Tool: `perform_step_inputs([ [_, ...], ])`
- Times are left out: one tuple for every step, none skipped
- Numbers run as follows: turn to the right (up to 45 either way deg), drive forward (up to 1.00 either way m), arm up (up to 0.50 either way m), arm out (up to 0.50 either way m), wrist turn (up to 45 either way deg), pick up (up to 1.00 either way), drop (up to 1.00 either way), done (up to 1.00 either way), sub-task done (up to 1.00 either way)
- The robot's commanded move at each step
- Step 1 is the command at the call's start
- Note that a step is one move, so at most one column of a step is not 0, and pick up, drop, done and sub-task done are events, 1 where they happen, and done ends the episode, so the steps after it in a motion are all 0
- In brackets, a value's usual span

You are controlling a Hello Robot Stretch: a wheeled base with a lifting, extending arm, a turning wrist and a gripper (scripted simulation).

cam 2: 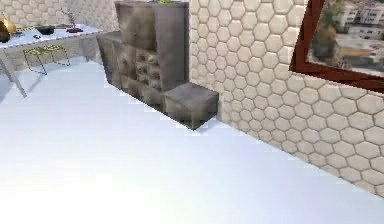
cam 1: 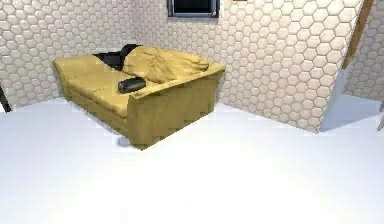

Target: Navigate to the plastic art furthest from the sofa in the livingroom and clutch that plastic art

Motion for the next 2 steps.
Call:
perform_step_inputs([
  [-24.0, 0.0, 0.0, 0.0, 0.0, 0.0, 0.0, 0.0, 0.0],
  [0.0, 1.0, 0.0, 0.0, 0.0, 0.0, 0.0, 0.0, 0.0],
])
